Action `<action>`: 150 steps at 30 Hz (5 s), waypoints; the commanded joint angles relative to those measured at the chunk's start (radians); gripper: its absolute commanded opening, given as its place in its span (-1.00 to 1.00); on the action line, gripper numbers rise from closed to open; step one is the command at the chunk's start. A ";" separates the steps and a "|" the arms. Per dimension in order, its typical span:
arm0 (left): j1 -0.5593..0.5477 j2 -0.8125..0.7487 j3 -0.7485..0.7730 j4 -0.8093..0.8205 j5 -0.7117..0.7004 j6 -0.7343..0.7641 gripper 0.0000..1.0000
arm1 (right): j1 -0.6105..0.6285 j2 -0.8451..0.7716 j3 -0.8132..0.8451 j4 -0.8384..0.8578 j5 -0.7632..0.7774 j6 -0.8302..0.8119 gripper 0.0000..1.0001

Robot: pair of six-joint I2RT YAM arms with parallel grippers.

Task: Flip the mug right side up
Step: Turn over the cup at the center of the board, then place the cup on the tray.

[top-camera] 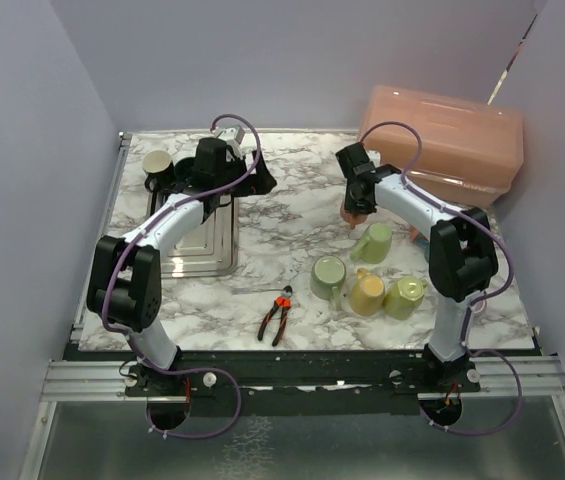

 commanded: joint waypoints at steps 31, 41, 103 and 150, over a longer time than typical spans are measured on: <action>-0.237 -0.051 -0.328 0.677 -0.010 -0.806 0.74 | 0.006 -0.602 -0.524 0.980 -0.564 0.404 -0.99; -0.238 -0.110 -0.385 0.911 0.023 -0.905 0.51 | 0.006 -0.666 -0.614 1.127 -0.624 0.538 -0.99; -0.034 -0.019 -0.012 -0.068 -0.452 0.038 -1.00 | 0.001 -0.647 -0.520 0.572 -0.533 0.321 0.43; -0.012 0.362 0.212 -0.021 -0.652 0.036 -0.76 | 0.001 -0.598 -0.481 0.394 -0.516 0.184 0.46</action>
